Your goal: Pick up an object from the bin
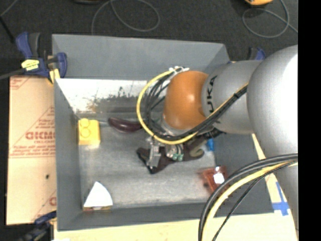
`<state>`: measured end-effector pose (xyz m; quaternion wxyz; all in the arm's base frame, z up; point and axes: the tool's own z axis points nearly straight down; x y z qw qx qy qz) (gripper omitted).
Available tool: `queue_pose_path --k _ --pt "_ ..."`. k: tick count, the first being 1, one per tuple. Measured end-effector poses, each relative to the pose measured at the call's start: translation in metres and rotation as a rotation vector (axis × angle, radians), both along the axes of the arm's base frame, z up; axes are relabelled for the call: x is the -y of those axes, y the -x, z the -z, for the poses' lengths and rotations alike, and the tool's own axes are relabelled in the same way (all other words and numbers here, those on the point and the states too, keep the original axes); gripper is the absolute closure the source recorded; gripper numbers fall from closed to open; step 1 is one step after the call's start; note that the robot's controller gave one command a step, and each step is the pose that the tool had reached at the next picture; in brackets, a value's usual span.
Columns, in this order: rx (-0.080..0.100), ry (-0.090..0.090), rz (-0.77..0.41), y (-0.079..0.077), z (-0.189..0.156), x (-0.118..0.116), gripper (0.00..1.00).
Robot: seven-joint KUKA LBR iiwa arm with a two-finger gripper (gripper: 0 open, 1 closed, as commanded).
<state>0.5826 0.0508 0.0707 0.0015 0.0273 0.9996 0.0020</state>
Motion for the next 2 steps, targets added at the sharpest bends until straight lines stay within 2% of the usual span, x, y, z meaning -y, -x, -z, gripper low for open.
queue_pose_path --k 1,2 --pt "0.0 0.0 0.001 0.0 0.0 0.0 1.0" --pt "0.004 0.0 -0.085 -0.005 -0.097 -0.006 1.0"
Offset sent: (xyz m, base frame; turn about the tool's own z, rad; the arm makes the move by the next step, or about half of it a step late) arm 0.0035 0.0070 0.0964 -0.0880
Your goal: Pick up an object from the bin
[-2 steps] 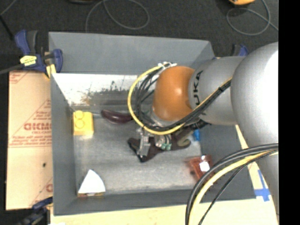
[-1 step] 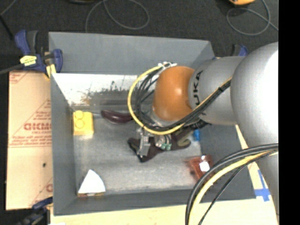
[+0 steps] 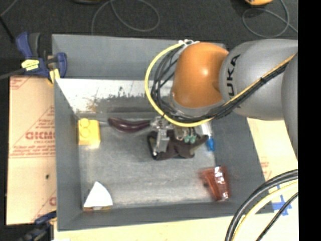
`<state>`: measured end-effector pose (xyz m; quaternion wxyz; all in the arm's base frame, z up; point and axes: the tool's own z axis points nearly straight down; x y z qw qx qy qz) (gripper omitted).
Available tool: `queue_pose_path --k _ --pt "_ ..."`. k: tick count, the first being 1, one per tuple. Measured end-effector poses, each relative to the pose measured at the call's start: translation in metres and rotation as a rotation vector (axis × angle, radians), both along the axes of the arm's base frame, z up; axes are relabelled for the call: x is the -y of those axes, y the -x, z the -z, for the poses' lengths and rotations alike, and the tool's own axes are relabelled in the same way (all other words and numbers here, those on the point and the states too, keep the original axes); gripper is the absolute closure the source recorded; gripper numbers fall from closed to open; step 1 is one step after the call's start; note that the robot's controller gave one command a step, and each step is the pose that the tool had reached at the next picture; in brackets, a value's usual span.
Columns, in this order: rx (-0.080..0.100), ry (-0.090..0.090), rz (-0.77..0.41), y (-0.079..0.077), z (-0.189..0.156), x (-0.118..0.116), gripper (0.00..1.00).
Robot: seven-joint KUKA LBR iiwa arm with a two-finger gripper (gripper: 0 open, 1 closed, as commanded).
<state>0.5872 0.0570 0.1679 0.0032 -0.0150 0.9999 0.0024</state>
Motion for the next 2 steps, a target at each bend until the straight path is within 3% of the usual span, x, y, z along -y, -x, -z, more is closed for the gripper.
queue_pose_path --k 1,2 --pt "0.0 0.0 0.001 0.0 0.0 0.0 1.0" --pt "0.004 -0.001 0.056 -0.013 -0.054 0.004 1.0"
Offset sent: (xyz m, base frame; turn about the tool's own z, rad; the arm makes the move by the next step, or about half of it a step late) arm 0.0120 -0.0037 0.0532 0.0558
